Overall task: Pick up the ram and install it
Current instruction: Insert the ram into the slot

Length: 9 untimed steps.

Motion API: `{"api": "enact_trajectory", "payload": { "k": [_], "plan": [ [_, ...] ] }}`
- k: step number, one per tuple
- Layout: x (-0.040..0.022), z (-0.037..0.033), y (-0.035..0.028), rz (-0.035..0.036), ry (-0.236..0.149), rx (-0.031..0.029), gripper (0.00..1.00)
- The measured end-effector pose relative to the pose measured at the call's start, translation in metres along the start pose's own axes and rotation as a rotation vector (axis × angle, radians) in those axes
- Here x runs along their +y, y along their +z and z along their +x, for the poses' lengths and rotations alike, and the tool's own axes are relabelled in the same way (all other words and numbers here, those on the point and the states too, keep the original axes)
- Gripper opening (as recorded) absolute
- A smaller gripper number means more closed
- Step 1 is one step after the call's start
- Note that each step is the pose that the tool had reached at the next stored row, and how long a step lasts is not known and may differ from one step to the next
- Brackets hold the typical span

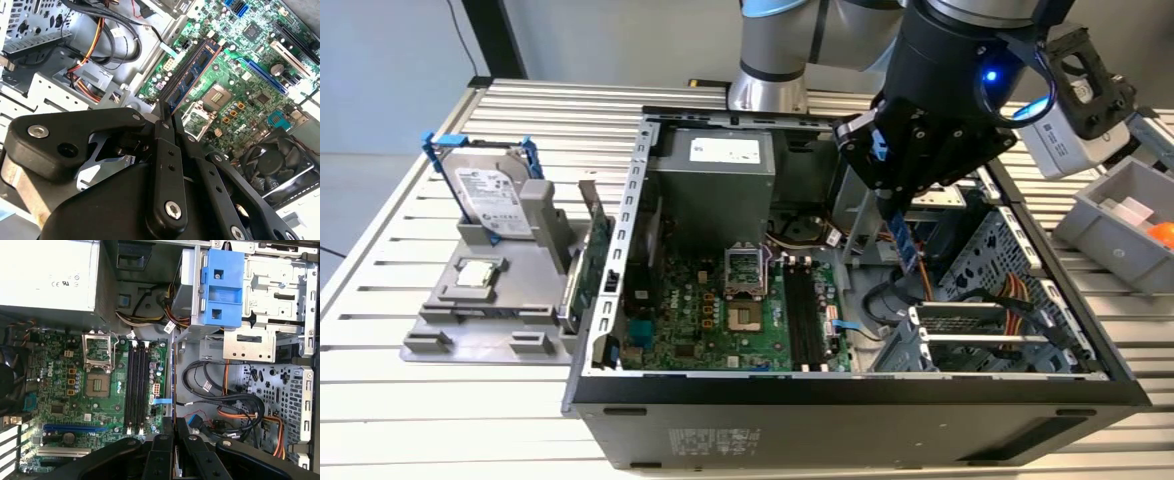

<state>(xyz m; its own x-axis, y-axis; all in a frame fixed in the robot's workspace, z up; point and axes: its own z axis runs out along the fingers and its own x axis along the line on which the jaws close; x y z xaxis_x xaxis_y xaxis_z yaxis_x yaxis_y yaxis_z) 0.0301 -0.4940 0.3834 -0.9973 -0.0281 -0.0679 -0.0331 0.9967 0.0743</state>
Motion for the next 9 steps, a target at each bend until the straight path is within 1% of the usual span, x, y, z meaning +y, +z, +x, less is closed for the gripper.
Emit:
{"api": "enact_trajectory", "payload": {
  "k": [2,4,5,7,9],
  "plan": [
    [-0.0001,0.0001,0.0006,0.0020,0.000,0.0018,0.00],
    [-0.0002,0.0001,0.0013,0.0027,0.001,0.0064,0.00],
    [-0.0002,0.0001,0.0014,0.0029,0.001,0.0100,0.00],
    [-0.0002,0.0002,0.0017,0.0025,0.002,0.0200,0.00],
    [-0.0002,0.0002,0.0021,0.0022,0.002,0.0273,0.00]
  ]
}}
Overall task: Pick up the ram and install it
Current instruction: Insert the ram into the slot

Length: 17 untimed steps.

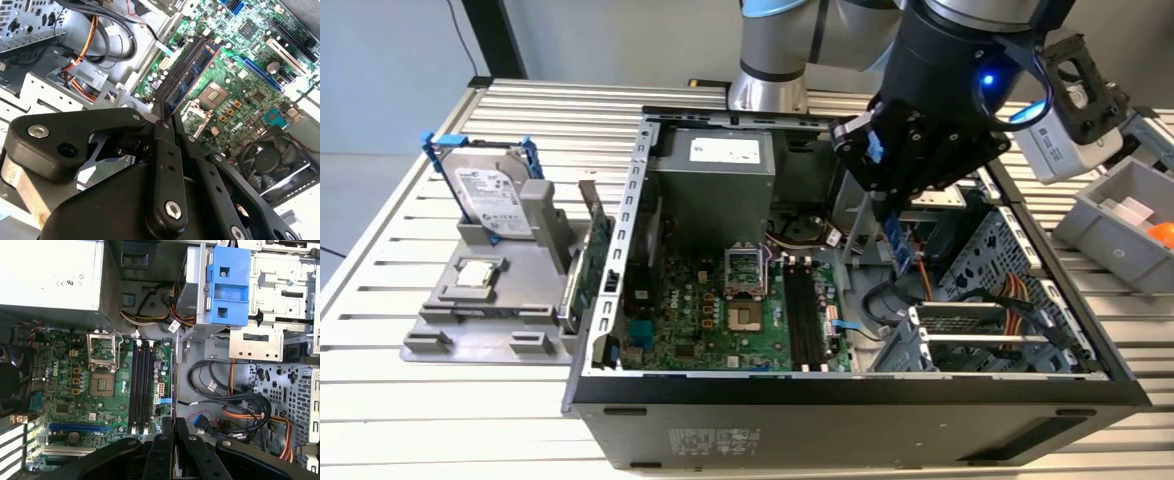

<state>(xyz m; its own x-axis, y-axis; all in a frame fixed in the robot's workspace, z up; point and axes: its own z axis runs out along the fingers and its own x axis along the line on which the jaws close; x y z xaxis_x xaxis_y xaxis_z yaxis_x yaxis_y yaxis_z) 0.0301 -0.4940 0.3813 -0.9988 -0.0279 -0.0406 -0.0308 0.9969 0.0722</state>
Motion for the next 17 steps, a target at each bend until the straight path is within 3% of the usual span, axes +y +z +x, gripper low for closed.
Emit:
{"api": "enact_trajectory", "payload": {
  "k": [2,5,11,17],
  "plan": [
    [0.0000,0.0000,0.0003,-0.0002,0.001,0.0070,0.00],
    [-0.0001,0.0000,0.0009,-0.0003,0.001,0.0121,0.00],
    [-0.0002,0.0001,0.0026,-0.0007,0.010,0.0357,0.00],
    [-0.0003,0.0000,0.0045,0.0003,0.063,0.0348,0.00]
  ]
}}
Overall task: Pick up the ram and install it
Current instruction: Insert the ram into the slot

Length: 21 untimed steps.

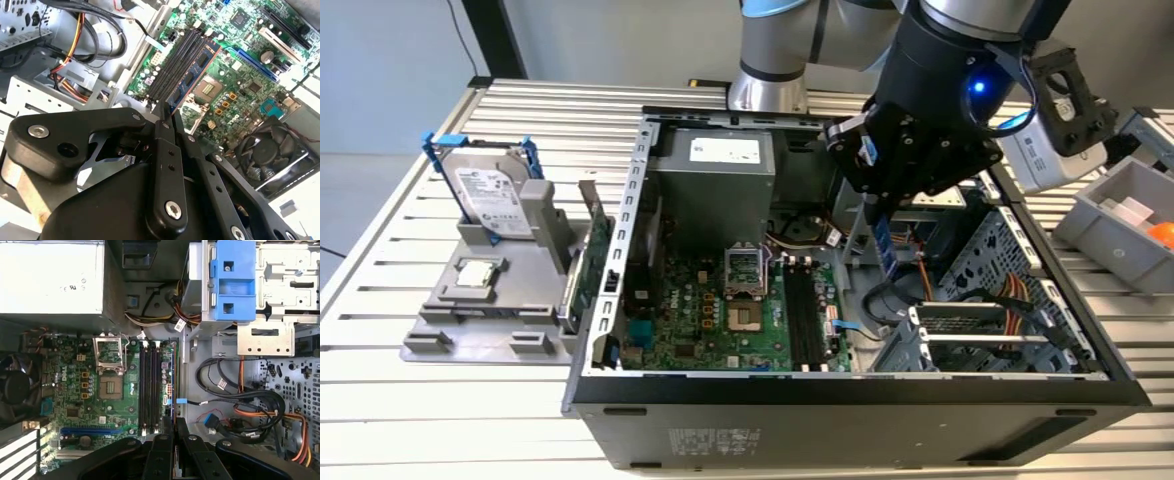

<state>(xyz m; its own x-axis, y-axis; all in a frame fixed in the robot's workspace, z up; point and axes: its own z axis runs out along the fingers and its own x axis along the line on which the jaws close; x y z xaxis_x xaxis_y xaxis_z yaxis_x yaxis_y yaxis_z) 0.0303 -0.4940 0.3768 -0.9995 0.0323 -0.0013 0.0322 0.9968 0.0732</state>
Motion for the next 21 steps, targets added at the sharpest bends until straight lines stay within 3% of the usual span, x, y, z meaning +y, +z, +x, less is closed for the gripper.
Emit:
{"api": "enact_trajectory", "payload": {
  "k": [11,21],
  "plan": [
    [0.0010,-0.0020,0.0031,0.0000,0.029,-0.0020,0.00],
    [0.0080,-0.0040,0.0071,0.0001,0.034,-0.0024,0.00]
  ]
}}
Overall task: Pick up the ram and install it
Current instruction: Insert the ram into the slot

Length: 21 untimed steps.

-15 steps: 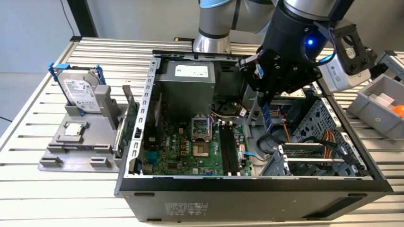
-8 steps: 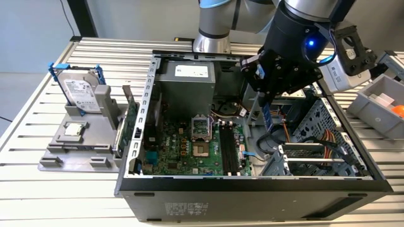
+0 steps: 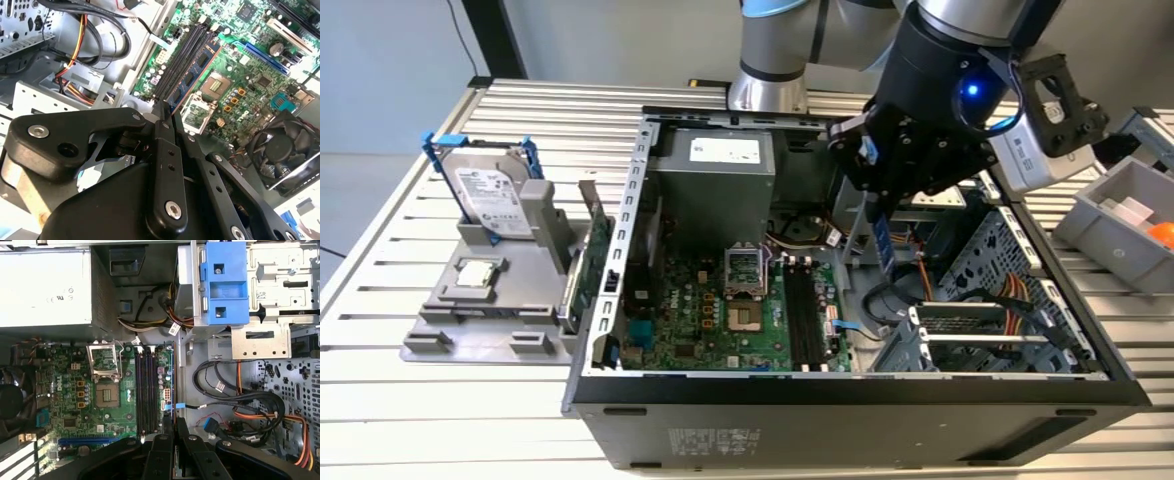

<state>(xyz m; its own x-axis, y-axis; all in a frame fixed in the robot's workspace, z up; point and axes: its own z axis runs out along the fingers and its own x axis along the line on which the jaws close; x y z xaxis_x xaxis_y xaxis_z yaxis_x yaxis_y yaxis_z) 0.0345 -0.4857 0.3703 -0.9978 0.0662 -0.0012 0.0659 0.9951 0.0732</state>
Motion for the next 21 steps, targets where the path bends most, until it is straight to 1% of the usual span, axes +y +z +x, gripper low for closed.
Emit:
{"api": "enact_trajectory", "payload": {
  "k": [3,15,18,21],
  "plan": [
    [0.0006,0.0001,0.0014,-0.0002,0.001,-0.0001,0.00],
    [0.0006,0.0001,0.0013,0.0001,0.001,-0.0001,0.00],
    [0.0007,0.0001,0.0031,0.0001,0.001,-0.0001,0.00],
    [0.0008,0.0001,0.0062,0.0004,0.001,0.0000,0.00]
  ]
}}
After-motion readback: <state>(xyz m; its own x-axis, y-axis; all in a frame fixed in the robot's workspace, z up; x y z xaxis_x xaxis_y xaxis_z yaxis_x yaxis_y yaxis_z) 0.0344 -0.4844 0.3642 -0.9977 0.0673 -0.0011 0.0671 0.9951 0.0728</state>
